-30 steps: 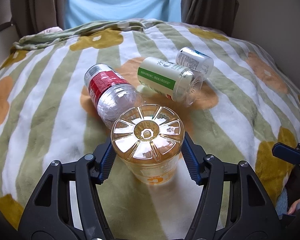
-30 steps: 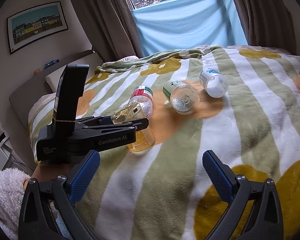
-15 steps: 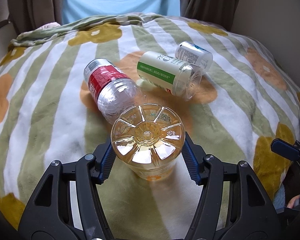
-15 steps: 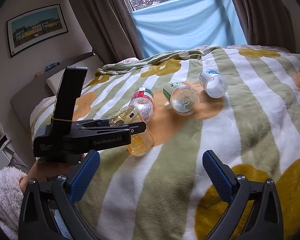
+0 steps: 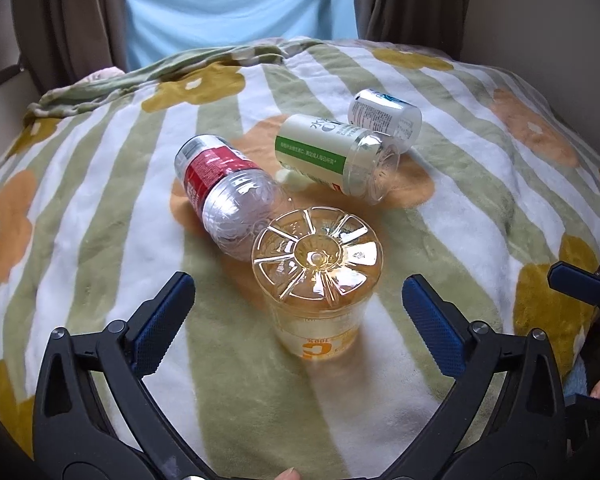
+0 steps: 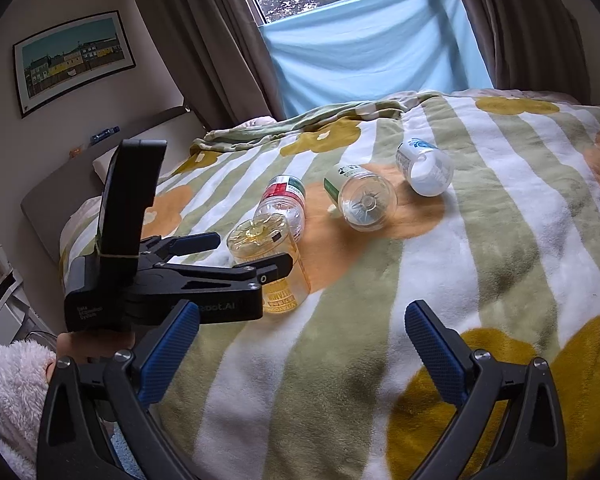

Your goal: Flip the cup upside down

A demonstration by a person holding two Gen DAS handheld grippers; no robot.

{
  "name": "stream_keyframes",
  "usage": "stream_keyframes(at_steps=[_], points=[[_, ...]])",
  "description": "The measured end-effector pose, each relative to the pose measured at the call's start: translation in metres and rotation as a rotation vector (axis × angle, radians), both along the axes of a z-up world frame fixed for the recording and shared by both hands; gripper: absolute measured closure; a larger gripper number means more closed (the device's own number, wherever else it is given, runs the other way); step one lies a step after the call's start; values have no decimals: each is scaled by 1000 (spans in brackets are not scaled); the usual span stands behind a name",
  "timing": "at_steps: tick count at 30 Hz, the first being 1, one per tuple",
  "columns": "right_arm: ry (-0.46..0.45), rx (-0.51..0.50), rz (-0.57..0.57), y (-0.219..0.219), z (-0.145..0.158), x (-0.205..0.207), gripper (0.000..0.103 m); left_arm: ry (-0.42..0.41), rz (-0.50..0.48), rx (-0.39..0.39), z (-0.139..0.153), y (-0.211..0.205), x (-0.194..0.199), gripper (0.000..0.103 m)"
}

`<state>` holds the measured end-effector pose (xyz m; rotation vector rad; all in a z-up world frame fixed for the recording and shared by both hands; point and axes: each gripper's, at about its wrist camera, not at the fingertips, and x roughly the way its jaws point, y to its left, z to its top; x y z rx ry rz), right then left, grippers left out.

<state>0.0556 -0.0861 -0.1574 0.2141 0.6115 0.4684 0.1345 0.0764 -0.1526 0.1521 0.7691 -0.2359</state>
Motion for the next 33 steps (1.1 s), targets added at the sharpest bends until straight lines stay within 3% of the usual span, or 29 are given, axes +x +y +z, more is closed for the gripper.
stream_keyframes(at_steps=[4, 10, 19, 23, 27, 33], points=[[-8, 0, -9, -3, 4, -4, 0, -8, -6, 5, 4, -1, -1, 0], [-38, -17, -20, -7, 25, -11, 0, -34, 5, -50, 26, 11, -9, 0], [-230, -96, -106, 8, 106, -29, 0, -247, 46, -108, 123, 63, -56, 0], [-298, -205, -212, 27, 139, -37, 0, -334, 71, -114, 155, 86, -83, 0], [-333, -252, -294, 40, 155, -43, 0, -392, 112, -120, 165, 105, -109, 0], [-380, -287, -371, 50, 157, -51, 0, -407, 144, -154, 159, 126, -125, 0]])
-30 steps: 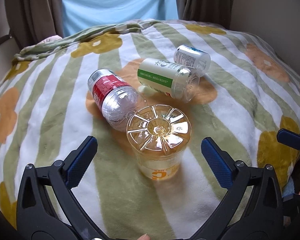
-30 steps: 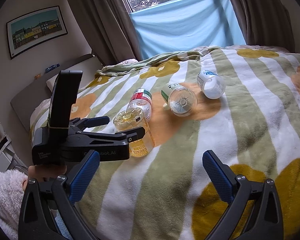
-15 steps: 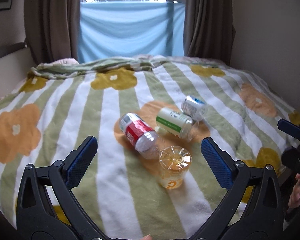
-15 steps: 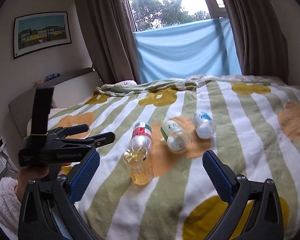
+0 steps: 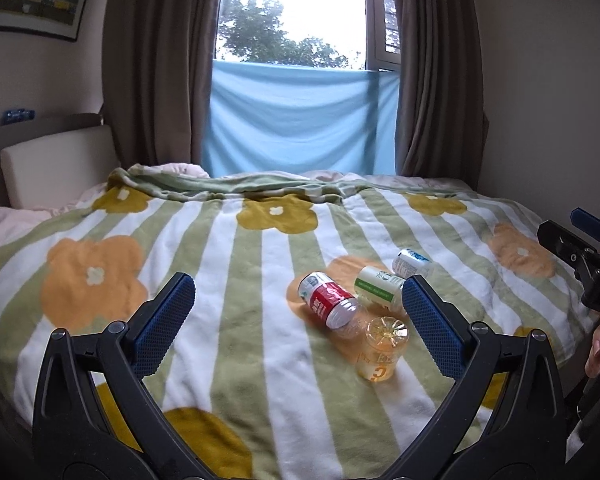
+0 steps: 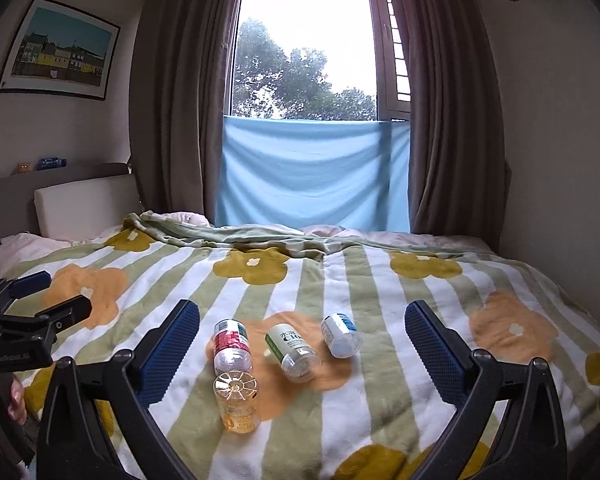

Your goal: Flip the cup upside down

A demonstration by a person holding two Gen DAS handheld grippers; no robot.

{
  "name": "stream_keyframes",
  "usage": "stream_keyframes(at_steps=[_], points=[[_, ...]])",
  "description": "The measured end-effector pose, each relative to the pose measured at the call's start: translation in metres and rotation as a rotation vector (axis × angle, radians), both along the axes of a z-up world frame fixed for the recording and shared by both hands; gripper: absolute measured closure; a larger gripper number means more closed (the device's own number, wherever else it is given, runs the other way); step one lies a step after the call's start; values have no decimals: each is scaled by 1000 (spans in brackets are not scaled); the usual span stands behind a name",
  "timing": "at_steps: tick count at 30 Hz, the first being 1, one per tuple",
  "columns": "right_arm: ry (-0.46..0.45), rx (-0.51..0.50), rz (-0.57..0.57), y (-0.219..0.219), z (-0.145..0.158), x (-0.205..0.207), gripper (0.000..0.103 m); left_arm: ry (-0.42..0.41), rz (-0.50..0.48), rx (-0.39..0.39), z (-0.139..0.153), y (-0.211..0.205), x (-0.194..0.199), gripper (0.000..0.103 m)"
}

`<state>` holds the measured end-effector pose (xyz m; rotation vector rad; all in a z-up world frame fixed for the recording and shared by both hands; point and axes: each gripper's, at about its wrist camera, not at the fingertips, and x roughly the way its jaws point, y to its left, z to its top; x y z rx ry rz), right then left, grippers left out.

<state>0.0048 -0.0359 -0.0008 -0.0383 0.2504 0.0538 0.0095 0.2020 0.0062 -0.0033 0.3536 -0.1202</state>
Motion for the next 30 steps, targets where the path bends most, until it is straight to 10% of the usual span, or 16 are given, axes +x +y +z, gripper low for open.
stream_keyframes(at_steps=[30], points=[[-1, 19, -17, 12, -9, -5, 0, -67, 4, -12, 8, 1, -18, 0]])
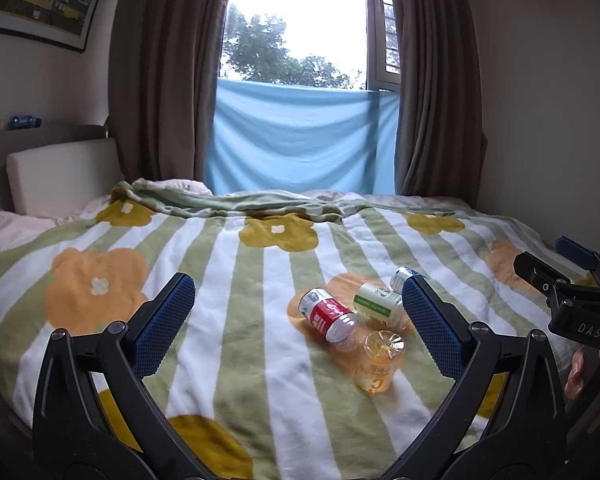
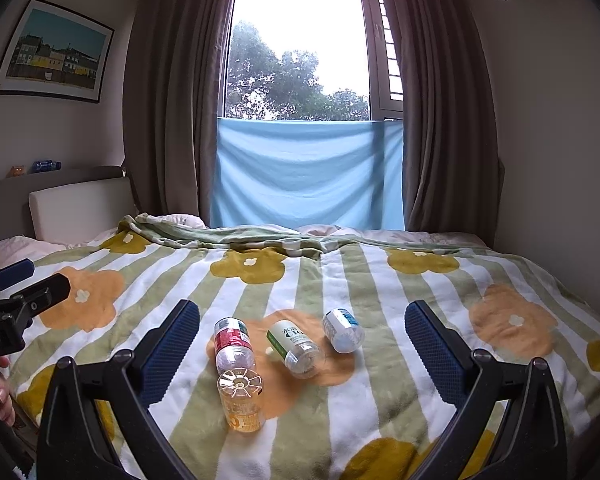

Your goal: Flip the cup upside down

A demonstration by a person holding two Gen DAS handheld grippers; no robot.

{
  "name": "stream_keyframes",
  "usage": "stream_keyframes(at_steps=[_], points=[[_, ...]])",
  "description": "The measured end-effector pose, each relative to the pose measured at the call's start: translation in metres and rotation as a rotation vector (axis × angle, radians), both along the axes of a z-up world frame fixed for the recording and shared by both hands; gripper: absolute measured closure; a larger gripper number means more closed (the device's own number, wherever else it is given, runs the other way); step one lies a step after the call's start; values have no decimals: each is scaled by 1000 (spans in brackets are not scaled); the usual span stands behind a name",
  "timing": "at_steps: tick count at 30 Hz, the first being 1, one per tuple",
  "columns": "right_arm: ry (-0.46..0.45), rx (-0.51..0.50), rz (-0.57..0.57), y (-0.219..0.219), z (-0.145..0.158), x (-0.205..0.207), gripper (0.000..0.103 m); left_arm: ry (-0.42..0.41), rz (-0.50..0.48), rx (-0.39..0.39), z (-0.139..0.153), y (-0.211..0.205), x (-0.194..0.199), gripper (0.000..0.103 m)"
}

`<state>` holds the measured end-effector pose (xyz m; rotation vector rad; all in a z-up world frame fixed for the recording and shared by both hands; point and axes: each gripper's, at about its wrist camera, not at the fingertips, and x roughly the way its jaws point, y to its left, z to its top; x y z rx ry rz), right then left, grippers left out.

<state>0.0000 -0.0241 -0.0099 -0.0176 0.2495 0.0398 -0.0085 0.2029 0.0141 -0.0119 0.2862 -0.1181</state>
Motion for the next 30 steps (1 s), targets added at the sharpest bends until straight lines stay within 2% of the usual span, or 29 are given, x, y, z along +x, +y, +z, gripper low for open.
stream_keyframes(at_steps=[18, 30], points=[[5, 3, 2, -1, -1, 1, 0, -5, 3, 4, 0, -1, 0, 0], [7, 3, 8, 5, -7, 4, 0, -62, 21, 22, 2, -3, -6, 0]])
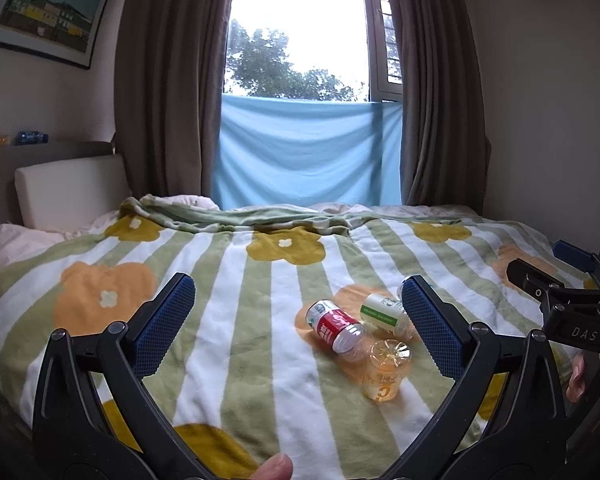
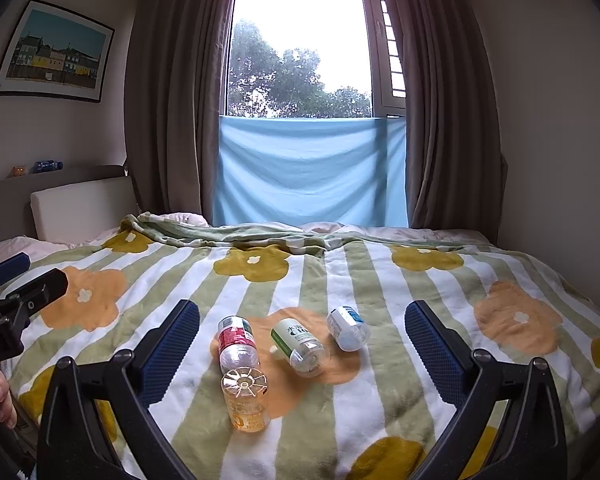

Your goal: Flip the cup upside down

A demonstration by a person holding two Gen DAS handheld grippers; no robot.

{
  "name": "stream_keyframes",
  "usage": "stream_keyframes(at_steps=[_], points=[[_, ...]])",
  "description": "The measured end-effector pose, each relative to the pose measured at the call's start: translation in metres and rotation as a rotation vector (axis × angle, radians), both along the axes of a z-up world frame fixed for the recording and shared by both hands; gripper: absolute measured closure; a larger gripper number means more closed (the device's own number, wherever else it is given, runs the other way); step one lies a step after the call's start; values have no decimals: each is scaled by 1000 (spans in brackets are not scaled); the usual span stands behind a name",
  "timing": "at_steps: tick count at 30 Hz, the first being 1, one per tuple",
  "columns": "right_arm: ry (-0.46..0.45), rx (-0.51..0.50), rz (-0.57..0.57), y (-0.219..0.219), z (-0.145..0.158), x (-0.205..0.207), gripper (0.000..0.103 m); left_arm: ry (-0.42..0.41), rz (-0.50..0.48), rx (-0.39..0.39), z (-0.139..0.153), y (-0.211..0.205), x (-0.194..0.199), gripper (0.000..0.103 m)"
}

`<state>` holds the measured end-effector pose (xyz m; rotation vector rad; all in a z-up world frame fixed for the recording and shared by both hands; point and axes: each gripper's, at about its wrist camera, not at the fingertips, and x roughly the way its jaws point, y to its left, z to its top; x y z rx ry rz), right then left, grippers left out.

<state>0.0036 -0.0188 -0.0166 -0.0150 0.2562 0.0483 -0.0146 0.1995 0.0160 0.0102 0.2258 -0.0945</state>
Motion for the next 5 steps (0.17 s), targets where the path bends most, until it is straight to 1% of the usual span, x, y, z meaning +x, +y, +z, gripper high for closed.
stream_keyframes(at_steps=[5], points=[[-1, 1, 0, 1, 0, 0, 0, -8, 11, -5, 0, 0, -3, 0]])
